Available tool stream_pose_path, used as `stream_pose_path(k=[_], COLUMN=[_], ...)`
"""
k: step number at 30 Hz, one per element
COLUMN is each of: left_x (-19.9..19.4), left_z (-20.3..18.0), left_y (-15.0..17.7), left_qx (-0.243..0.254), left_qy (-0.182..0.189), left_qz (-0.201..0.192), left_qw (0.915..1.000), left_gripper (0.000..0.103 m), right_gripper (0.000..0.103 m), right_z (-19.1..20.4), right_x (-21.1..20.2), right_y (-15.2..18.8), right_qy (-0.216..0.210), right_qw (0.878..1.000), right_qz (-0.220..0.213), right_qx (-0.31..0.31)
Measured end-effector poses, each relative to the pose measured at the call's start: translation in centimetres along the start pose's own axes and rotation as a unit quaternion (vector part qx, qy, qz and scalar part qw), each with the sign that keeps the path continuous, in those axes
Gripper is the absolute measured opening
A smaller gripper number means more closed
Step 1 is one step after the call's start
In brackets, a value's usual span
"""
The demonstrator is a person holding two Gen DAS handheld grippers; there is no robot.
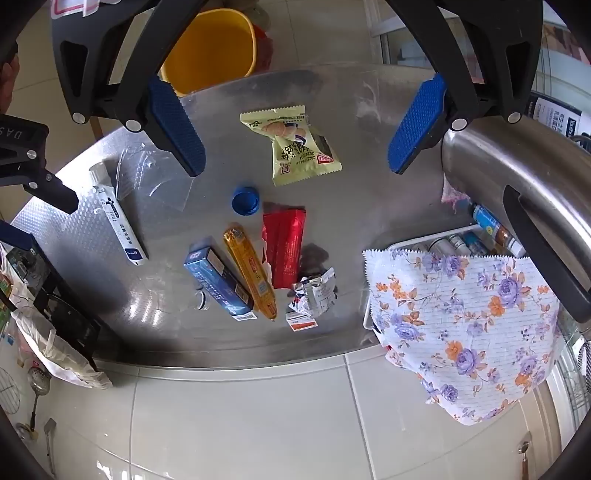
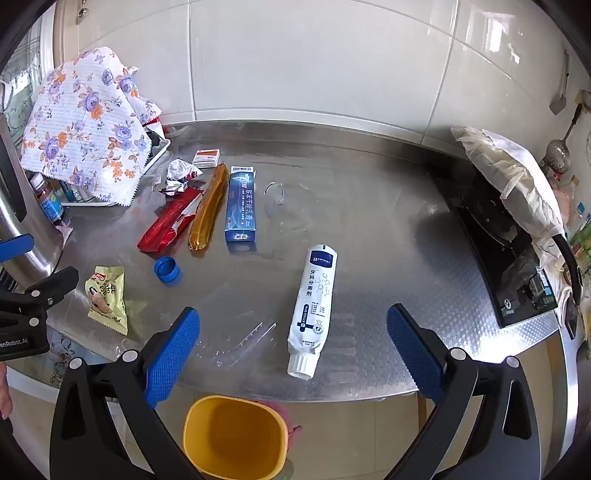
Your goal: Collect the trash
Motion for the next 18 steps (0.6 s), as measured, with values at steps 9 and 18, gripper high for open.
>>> stream_pose_path(k=[9, 18], left_x=[0.0, 0.2], left_z=[0.1, 1.3], left_y=[0.0, 0.1], left_qx=[-0.004, -0.006], left_qy=[0.006, 0.010], left_qz=[0.002, 0.003], left_qw=[1.0000, 0.9999], left_gripper=[0.098, 0.098], right_gripper=[0.100, 0.100], right_z=[0.1, -0.1], right_x=[0.2, 0.1], right_y=[-0.1, -0.1], right_qy=[-0.001, -0.001], right_qw=[1.000, 1.000], right_qz=[0.000, 0.002], right_qx=[0.000, -0.001])
Point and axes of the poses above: each gripper's, at about its wrist camera, not at the fingertips, and x roughly the way its jaws point, z to its left, y to its underside, the point moved 1 cm from there along x, roughly the way its jaws point, and after that the axes turned 8 degrees about z, right-handed, at the moved point
